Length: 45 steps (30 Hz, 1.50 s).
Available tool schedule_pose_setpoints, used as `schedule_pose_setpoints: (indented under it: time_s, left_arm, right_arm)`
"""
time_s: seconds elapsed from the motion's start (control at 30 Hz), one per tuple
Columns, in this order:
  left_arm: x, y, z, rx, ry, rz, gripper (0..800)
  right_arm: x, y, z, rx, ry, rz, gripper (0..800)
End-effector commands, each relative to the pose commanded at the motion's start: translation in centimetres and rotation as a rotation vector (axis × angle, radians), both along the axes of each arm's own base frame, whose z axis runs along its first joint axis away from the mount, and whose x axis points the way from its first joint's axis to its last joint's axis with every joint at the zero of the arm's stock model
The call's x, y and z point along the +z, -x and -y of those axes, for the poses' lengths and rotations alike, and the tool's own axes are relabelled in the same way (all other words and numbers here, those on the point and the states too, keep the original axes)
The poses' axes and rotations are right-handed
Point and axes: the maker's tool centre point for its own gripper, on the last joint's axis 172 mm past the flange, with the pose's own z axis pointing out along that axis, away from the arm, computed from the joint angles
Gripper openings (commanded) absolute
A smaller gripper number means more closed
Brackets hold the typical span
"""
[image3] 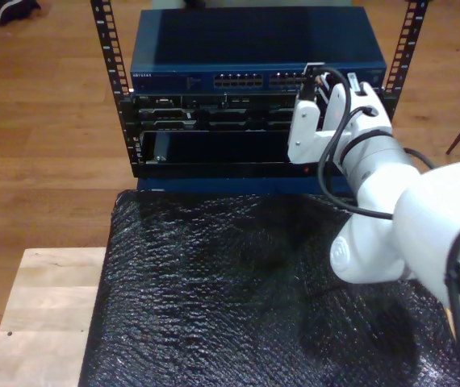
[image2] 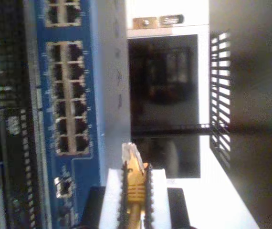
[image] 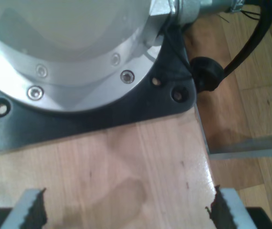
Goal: Grab the cable and plug it in
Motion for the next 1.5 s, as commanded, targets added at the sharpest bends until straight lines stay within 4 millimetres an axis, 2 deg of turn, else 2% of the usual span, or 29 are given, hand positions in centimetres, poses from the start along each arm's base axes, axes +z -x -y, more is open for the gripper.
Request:
schedule_pose_setpoints:
  time_s: [0.1, 0.2, 0.4, 0.6, 0.73, 0.97, 1.1, 1.5]
  left_arm:
    - [0.0, 0.0, 0.0, 0.000, 0.000, 0.000, 800]
    - [0.0, 0.0, 0.0, 0.000, 0.000, 0.000, 800]
    - [0.0, 0.0, 0.0, 0.000, 0.000, 0.000, 800]
    - [0.0, 0.0, 0.0, 0.000, 0.000, 0.000, 800]
    - [0.0, 0.0, 0.0, 0.000, 0.000, 0.000, 800]
    - [0.0, 0.0, 0.0, 0.000, 0.000, 0.000, 800]
    - [0.0, 0.0, 0.0, 0.000, 0.000, 0.000, 800]
    - [0.0, 0.0, 0.0, 0.000, 0.000, 0.000, 800]
  right_arm:
    - [-0.9, -0.7, -0.1, -0.005, -0.001, -0.003, 0]
    - [-0.8, -0.9, 0.4, -0.021, -0.010, -0.003, 0]
    - [-0.3, -0.4, 2.7, -0.100, -0.050, 0.035, 0]
    - [-1.1, 0.1, 2.4, -0.107, -0.046, 0.045, 0]
    - [-1.3, 0.3, 3.1, -0.144, -0.059, 0.066, 0]
    - [-1.9, 1.0, 2.9, -0.157, -0.057, 0.096, 0]
    - [-2.6, 1.4, 2.0, -0.153, -0.054, 0.109, 0]
    - [-3.9, 0.5, 1.2, -0.203, -0.082, 0.129, 0]
